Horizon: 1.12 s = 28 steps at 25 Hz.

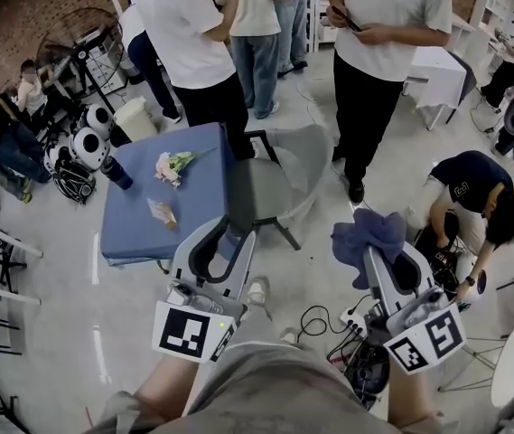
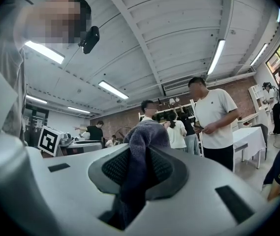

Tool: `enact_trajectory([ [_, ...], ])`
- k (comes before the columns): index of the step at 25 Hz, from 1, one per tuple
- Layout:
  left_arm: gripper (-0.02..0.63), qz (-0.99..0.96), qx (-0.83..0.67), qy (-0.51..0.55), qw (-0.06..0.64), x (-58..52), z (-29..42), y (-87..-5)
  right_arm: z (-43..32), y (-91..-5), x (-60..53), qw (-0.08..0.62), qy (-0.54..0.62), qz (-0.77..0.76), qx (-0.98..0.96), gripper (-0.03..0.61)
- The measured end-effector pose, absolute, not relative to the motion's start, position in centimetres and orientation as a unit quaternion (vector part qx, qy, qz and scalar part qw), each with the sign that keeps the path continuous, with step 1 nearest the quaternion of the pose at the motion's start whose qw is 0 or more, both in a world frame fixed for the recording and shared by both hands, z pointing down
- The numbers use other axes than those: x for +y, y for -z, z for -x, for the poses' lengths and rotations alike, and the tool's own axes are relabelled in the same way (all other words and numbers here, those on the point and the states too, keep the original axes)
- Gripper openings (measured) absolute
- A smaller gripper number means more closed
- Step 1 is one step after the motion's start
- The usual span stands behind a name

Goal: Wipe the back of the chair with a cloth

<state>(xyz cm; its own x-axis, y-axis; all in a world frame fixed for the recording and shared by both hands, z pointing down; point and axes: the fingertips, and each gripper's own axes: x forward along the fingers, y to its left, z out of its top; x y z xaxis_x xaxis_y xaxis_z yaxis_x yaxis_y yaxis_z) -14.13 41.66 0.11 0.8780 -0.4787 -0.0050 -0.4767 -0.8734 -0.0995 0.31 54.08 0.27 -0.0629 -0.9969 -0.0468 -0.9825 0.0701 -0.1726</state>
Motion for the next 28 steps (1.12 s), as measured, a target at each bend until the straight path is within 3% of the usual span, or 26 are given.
enact_trajectory([
  [12, 0.153, 0.973, 0.224, 0.014, 0.048, 35.0, 10.0, -2.9, -4.1, -2.8, 47.8, 0.058, 0.062, 0.695, 0.714, 0.085],
  [28, 0.153, 0.977, 0.204, 0.064, -0.007, 15.4, 2.9, -6.8, -11.0, -6.7, 27.5, 0.029, 0.121, 0.704, 0.699, 0.086],
])
